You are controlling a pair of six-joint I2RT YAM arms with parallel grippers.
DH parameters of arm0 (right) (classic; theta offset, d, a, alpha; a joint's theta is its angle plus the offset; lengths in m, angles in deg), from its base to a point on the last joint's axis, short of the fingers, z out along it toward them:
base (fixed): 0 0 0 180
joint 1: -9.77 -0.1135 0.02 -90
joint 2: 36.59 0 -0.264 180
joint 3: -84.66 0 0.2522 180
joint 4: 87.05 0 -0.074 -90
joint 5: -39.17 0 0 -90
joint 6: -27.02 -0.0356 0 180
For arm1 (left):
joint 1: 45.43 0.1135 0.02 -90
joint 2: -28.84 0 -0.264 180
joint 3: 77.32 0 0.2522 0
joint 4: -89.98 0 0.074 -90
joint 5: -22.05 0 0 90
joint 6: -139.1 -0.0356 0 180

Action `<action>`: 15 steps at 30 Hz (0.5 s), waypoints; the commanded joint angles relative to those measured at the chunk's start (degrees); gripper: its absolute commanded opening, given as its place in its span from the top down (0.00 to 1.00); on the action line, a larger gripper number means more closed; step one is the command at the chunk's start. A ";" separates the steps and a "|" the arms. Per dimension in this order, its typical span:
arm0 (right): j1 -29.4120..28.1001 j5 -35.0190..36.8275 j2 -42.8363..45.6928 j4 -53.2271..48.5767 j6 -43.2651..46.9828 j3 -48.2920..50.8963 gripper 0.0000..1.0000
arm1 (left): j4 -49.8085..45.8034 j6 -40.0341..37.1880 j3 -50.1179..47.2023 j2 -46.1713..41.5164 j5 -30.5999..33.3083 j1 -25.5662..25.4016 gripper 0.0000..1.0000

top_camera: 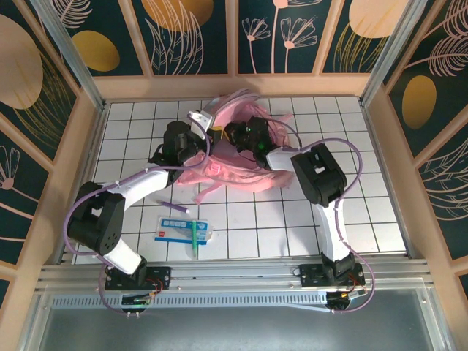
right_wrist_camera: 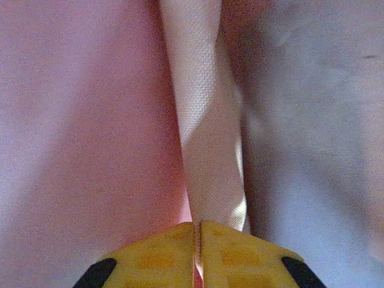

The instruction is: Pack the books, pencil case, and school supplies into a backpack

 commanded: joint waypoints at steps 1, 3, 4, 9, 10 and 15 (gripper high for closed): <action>-0.55 2.13 0.91 2.79 -1.09 0.94 0.78 | 10.55 1.84 1.24 -2.72 -2.50 -0.90 1.00; -0.18 0.95 4.01 1.77 0.81 3.61 0.67 | 10.05 1.06 1.22 -2.80 -1.69 -0.93 1.00; -0.20 -0.03 6.14 -0.30 2.06 4.94 0.63 | 9.71 0.79 1.25 -2.81 -1.19 -0.94 1.00; 2.80 -1.07 19.20 -12.84 16.51 11.06 0.54 | 9.86 0.54 1.25 -1.78 1.69 -0.92 1.00; 2.79 -1.44 21.53 -13.59 21.12 13.34 0.52 | 10.37 0.74 1.25 -1.48 2.43 -0.77 1.00; -0.13 -5.10 33.47 -18.19 43.32 26.75 0.51 | 9.82 0.85 2.13 0.29 3.08 0.28 1.00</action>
